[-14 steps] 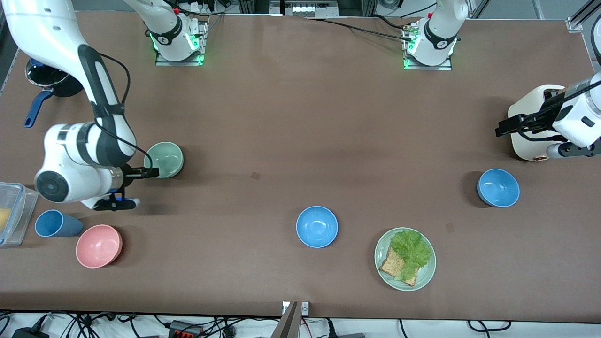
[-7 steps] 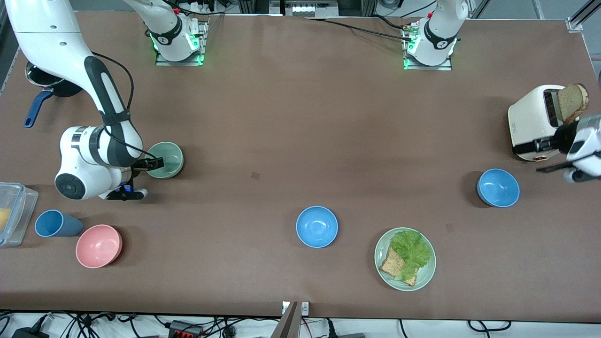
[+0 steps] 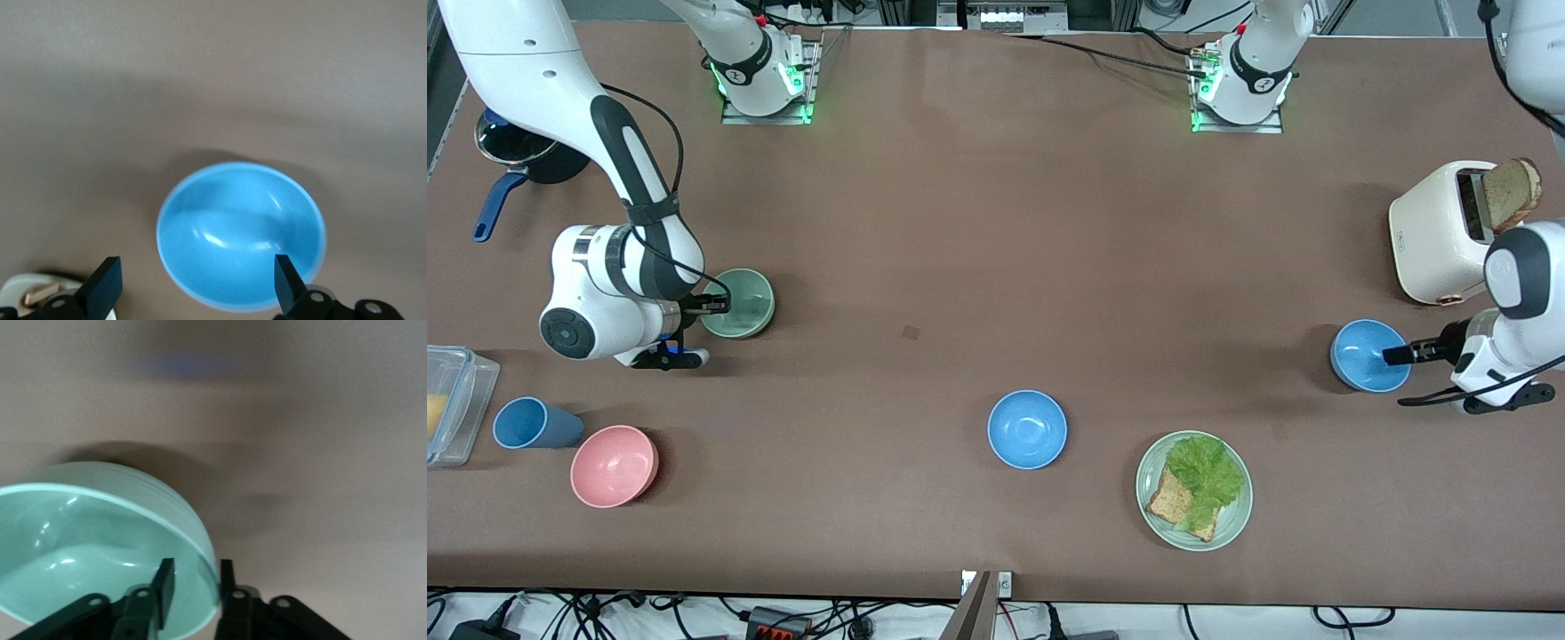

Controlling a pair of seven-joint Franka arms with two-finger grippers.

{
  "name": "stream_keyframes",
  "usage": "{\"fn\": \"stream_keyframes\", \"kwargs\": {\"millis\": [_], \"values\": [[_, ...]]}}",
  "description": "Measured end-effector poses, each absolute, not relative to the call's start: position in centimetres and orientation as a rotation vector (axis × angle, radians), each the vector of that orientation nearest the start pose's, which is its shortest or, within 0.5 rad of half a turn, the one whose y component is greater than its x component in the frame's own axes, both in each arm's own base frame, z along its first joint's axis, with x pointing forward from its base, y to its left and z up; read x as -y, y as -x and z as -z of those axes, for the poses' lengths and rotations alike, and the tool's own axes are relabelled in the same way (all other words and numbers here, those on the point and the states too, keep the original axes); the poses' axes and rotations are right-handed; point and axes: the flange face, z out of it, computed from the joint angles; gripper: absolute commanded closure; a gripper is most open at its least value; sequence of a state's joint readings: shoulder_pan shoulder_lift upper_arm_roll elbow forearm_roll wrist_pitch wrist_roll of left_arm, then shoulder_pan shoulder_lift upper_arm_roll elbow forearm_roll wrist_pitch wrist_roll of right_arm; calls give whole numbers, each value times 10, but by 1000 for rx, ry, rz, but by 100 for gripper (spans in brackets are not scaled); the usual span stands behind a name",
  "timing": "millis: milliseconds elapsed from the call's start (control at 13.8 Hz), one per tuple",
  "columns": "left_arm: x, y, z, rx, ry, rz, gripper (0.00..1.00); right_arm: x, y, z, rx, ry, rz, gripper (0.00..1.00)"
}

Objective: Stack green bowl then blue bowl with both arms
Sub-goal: 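Slide the green bowl with the right gripper while the left gripper grasps the blue bowl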

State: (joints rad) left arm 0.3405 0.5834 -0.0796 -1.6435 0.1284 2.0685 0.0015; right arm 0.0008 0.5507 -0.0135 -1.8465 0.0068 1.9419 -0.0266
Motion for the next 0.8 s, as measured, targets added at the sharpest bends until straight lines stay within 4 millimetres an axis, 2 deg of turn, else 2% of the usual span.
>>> {"fn": "stream_keyframes", "kwargs": {"millis": [145, 217, 361, 434, 578, 651, 795], "values": [[-196, -641, -242, 292, 3084, -243, 0, 5, -591, -208, 21, 3058, -686, 100], [-200, -640, -232, 286, 3088, -248, 6, 1, -593, -215, 31, 3057, -685, 100], [-206, -638, -219, 263, 3096, -258, 33, -19, -601, -236, 108, 3042, -687, 100], [-207, -637, -216, 259, 3097, -262, 49, -42, -606, -248, 170, 3030, -665, 100], [-206, -637, -215, 253, 3099, -264, 76, -108, -609, -268, 322, 2996, -610, 100], [-206, -637, -215, 248, 3101, -263, 84, -149, -605, -275, 379, 2982, -590, 100], [-204, -638, -215, 241, 3103, -262, 97, -244, -582, -285, 407, 2993, -537, 100]]}}
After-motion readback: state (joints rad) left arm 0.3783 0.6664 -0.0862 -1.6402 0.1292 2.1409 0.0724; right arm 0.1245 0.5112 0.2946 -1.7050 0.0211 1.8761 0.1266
